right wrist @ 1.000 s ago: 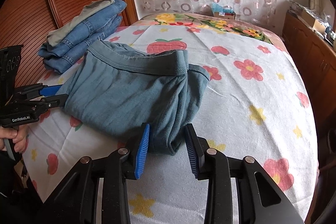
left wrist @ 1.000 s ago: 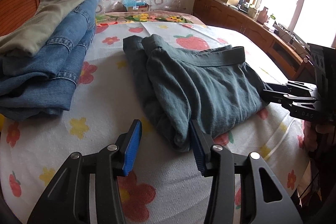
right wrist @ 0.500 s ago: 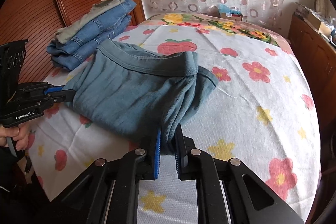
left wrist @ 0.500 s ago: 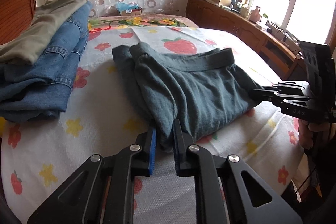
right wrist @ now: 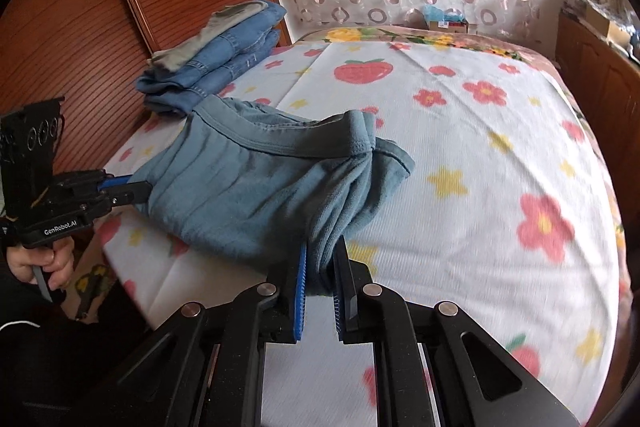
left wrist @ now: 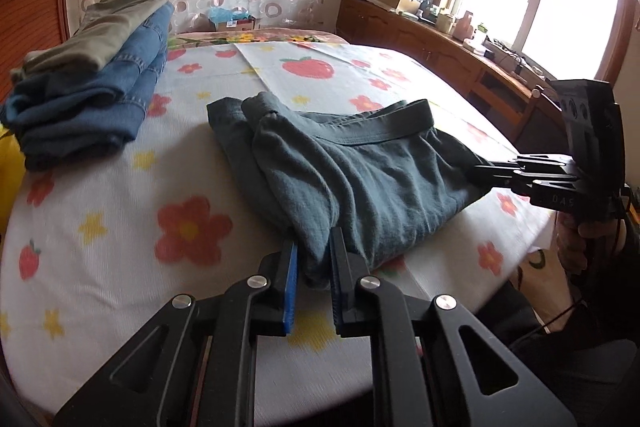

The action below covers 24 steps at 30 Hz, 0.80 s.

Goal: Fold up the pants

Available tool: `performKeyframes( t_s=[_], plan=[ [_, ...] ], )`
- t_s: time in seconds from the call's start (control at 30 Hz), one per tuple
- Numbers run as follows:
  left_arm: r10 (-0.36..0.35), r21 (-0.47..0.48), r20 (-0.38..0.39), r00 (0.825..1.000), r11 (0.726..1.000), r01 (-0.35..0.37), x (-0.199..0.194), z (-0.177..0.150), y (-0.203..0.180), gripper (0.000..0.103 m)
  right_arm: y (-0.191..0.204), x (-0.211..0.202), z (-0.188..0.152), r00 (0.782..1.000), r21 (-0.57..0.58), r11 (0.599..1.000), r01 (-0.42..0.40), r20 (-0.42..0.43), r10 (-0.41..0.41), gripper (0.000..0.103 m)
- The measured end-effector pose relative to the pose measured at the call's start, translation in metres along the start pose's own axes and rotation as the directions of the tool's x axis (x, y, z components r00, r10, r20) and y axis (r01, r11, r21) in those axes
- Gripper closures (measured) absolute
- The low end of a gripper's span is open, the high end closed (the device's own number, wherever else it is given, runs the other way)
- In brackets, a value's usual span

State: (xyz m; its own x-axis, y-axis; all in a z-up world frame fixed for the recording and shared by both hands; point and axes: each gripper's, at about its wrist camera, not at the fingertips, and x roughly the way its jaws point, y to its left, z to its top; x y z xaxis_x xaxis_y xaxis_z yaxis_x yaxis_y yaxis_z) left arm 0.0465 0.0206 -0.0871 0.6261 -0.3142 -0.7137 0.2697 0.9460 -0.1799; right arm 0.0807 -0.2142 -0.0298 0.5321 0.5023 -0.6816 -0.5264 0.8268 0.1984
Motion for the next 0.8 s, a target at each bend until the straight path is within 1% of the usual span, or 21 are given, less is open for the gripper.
performKeyframes(
  t_s=[0.17,0.33,0.57,0.67,0.73,0.8],
  plan=[
    [0.007,0.010,-0.001,1.000,1.000,-0.007,-0.010,-0.014,-0.008,0.088,0.006,-0.016,-0.016,1.000,0.007,1.000,-0.009,-0.001,0.009,0.092],
    [0.017,0.014,-0.011,1.000,1.000,-0.017,-0.012,-0.019,-0.011,0.088,0.011,-0.026,-0.025,1.000,0.007,1.000,-0.005,0.003,0.005,0.092],
    [0.038,0.015,-0.022,0.999,0.999,-0.038,-0.013,-0.019,-0.013,0.087,0.017,-0.023,-0.022,1.000,-0.001,1.000,0.023,-0.003,-0.023,0.092],
    [0.058,0.022,-0.020,0.998,0.998,-0.058,-0.015,-0.018,-0.015,0.081,0.020,-0.026,-0.021,0.999,-0.009,0.999,0.043,0.001,-0.043,0.088],
    [0.073,0.021,-0.013,0.997,0.997,-0.073,-0.018,-0.015,-0.015,0.072,0.019,-0.031,-0.021,0.999,-0.008,0.999,0.048,0.010,-0.048,0.088],
    [0.090,0.016,-0.003,0.996,0.996,-0.090,-0.020,-0.013,-0.012,0.058,0.019,-0.036,-0.021,0.998,-0.007,0.998,0.064,0.021,-0.064,0.088]
  ],
)
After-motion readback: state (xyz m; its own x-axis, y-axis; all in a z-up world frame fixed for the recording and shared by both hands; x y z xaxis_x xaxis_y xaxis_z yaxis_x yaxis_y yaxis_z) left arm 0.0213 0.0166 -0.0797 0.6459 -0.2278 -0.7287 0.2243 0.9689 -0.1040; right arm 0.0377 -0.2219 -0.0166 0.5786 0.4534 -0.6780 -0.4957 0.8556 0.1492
